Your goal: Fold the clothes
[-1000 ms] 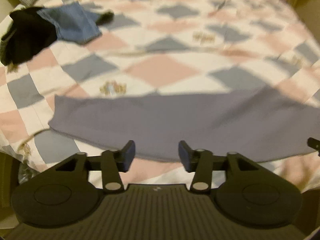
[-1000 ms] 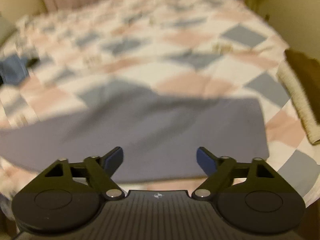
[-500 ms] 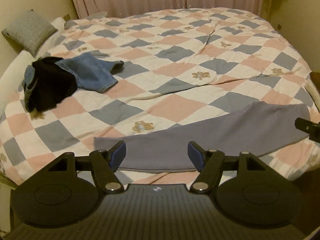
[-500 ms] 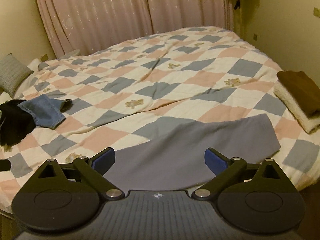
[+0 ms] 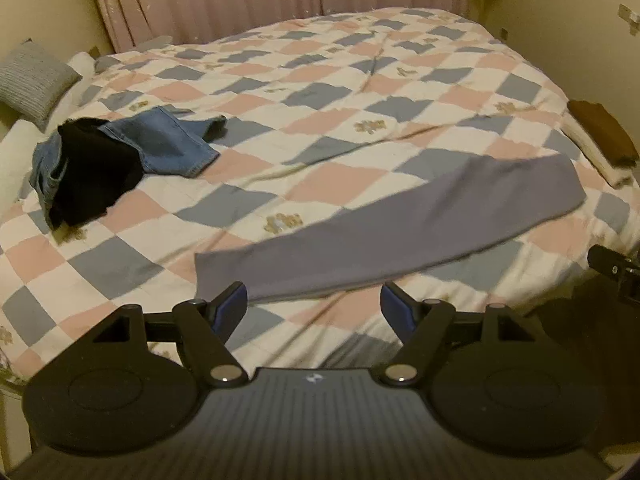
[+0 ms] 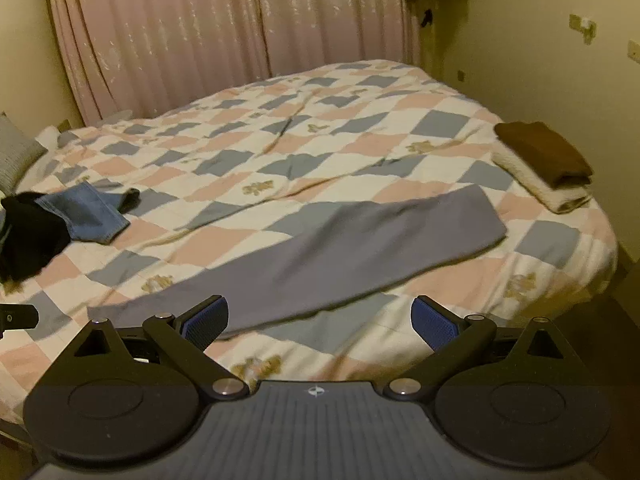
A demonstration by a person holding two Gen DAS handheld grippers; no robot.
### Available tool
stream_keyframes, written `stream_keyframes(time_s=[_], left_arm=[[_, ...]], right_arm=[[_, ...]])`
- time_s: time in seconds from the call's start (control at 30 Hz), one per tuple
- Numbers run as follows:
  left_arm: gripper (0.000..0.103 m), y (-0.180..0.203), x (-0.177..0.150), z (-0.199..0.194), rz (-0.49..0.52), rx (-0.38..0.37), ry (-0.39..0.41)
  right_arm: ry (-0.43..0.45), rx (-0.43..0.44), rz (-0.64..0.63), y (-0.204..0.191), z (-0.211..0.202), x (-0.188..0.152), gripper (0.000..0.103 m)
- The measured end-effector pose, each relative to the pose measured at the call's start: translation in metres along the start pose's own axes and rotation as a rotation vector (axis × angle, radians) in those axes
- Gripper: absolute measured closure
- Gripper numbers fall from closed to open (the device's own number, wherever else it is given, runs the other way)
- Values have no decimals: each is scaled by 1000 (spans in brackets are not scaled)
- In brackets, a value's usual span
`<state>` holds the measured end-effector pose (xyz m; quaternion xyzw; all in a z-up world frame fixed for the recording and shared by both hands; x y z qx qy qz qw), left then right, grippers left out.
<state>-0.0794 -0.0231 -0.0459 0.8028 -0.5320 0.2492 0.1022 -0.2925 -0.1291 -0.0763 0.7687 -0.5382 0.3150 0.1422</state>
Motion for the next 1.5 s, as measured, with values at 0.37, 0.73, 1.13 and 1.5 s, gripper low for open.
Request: stream_keyframes(time_s=[0.37, 0.73, 1.13, 1.5], left_arm=[[30, -35, -43, 8, -67, 41, -78], [27, -79, -39, 35, -218, 40, -91], [53, -138, -59, 111, -552, 15, -104], [56, -213, -73, 228, -892, -181, -93]], right_arm=[[-21, -28, -30, -9, 2, -2, 2], [-26, -4, -80, -8, 38, 19, 2], [-73, 40, -560, -68, 141, 26, 7], [-89, 70, -876, -171, 191, -51, 15]])
Point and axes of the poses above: each gripper's, at about its wrist camera, not at the fingertips, and z roughly the way its jaws point, y to its right, x to its top, the point moved 8 cm from there along z, roughly the way its jaws point, and after that the axes turned 3 degrees about -y, right-handed, at the moved point
